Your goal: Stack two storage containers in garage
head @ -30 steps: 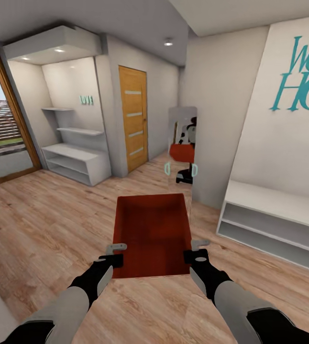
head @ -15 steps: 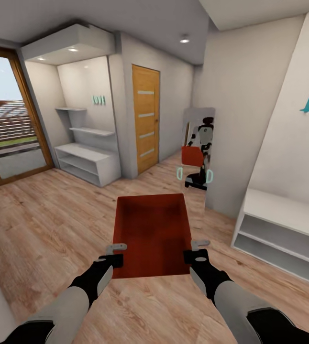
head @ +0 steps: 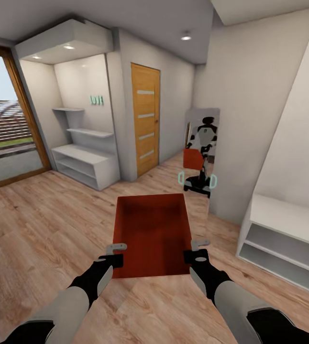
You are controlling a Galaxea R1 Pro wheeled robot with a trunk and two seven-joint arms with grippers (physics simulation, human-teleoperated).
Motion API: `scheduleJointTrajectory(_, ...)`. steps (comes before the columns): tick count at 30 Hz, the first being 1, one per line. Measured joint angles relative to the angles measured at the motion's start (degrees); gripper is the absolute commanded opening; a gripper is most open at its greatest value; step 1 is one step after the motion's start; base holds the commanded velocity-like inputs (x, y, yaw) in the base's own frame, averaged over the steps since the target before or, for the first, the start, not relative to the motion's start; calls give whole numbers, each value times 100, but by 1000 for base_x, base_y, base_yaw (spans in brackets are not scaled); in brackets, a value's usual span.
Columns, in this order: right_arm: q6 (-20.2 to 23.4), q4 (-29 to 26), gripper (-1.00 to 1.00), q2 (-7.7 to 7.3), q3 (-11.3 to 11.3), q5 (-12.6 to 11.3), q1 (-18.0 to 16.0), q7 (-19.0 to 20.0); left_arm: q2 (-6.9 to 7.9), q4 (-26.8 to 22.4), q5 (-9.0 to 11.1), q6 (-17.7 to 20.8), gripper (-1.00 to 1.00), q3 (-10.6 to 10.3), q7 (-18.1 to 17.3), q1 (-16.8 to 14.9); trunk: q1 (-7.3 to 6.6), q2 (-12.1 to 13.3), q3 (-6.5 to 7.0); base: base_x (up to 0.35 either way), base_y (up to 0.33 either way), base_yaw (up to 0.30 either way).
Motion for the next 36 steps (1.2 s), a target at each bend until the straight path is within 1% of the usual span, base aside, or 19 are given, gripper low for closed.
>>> scheduleJointTrajectory(5, 0, 0, -100, 0, 2, -2, 0, -1, 0, 0, -1, 0, -100, 0, 0, 0, 0, 0, 0, 322, 0, 36)
scheduleJointTrajectory(26, 0, 1, -100, 2, 0, 0, 0, -2, 3, -1, 5, 0, -100, -4, -1, 1, 0, 0, 0, 322, 0, 258)
scheduleJointTrajectory(36, 0, 0, -100, 0, 2, -1, 0, -2, 1, 2, 3, -2, -100, -2, -1, 0, 0, 0, 0, 322, 0, 28)
